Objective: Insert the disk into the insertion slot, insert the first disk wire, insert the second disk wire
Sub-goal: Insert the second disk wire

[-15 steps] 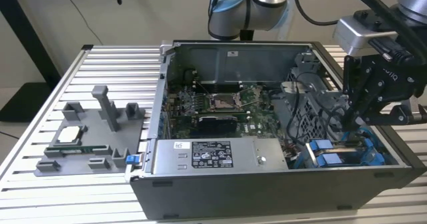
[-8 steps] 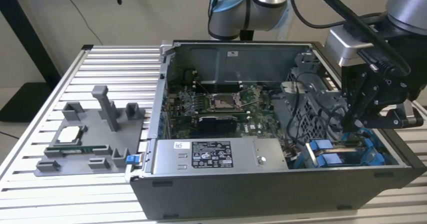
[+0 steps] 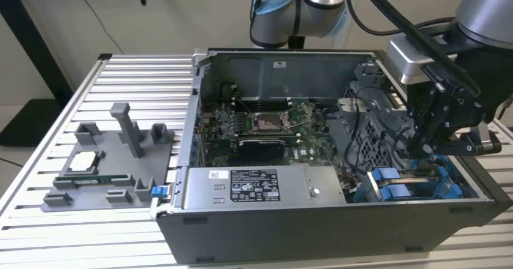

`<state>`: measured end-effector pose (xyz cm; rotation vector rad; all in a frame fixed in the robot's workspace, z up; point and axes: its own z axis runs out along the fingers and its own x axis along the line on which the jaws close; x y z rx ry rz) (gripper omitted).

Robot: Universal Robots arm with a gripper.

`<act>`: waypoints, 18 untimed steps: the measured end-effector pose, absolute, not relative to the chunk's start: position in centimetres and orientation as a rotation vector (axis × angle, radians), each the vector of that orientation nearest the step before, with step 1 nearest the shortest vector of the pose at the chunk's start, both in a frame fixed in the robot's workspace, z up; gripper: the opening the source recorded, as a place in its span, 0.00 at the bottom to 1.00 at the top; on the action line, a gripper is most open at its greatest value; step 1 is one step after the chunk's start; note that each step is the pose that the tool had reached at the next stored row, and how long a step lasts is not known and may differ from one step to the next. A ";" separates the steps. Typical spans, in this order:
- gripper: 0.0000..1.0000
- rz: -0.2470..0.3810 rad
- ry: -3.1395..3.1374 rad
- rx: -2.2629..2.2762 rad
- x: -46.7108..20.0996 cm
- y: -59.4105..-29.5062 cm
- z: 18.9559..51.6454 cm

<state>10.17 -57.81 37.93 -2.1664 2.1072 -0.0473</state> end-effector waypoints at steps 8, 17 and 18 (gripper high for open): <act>0.00 -0.046 2.106 -2.165 10.2 -57.8 37.8; 0.00 -0.041 2.105 -2.163 10.2 -57.8 36.5; 0.00 -0.038 2.104 -2.161 10.2 -57.8 36.4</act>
